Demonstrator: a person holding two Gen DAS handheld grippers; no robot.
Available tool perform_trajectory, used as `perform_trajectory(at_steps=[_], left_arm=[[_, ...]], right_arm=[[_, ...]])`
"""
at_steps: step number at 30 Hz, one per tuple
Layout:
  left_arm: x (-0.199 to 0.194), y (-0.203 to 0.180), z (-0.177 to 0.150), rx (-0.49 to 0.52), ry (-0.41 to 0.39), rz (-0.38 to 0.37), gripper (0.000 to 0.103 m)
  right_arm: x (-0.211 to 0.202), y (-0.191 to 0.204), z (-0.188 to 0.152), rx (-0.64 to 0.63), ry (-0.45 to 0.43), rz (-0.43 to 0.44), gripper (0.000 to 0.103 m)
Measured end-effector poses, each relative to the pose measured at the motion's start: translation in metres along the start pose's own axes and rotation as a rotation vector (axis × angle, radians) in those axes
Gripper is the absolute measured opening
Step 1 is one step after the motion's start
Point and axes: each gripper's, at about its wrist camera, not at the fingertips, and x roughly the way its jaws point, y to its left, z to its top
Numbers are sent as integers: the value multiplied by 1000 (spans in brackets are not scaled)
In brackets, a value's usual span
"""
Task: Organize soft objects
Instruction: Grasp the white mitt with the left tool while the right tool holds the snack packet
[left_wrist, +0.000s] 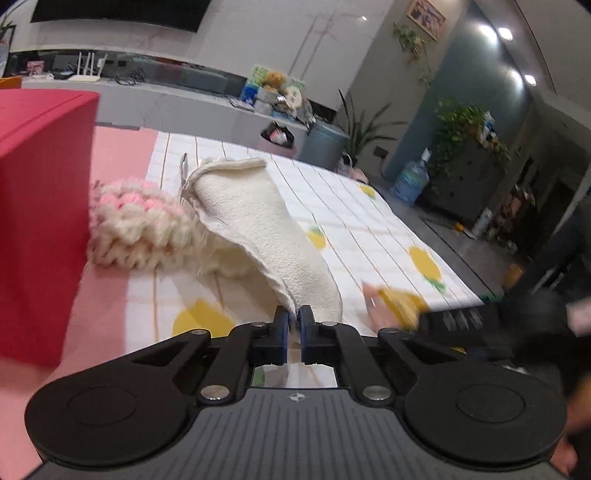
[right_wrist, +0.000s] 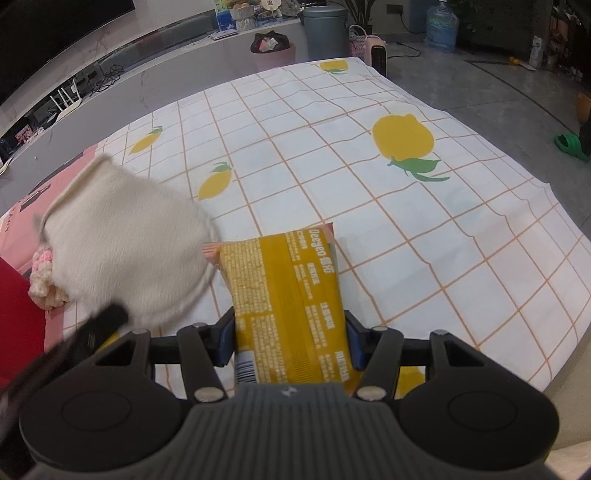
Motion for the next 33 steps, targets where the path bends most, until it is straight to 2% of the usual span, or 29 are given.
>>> perform_trajectory(at_steps=[9,12,13,14,15,16,17,18,20,21,24,33], left_arm=[[-62,22,-13,6,151,-52,7],[-62,35,-19,15,152,-112,13],[-59,40,-20,-18,150,-125,19],[-53,45,-22,-65,155,-157,30],[-49,50,-22,-115,161,-209,37],[-43,56,-23,-157,166,-276,51],[-38,59,-23,-188,169,-322,58],[-34,61,-22,-215,162,-339,60],[-28,62,-18,-223,121,-337,70],[-25,61,-16,-211,100,-318,71],[-17,59,-9,-219,59,-250,72],[-4,58,-6,-250,0,-190,75]], right_arm=[[-3,-1,0,4,3,-4,56],[-2,-1,0,8,7,-11,56],[-2,0,-1,4,8,-12,56],[-2,1,-1,0,10,-12,56],[-1,2,-2,-5,14,-12,56],[-1,3,-3,-13,19,-10,56],[-1,4,-4,-29,25,-8,56],[-1,6,-5,-51,31,-7,56],[-1,9,-7,-81,28,-11,56],[-1,9,-7,-82,30,-12,56],[0,7,-6,-67,31,-6,56],[0,9,-6,-83,31,-8,56]])
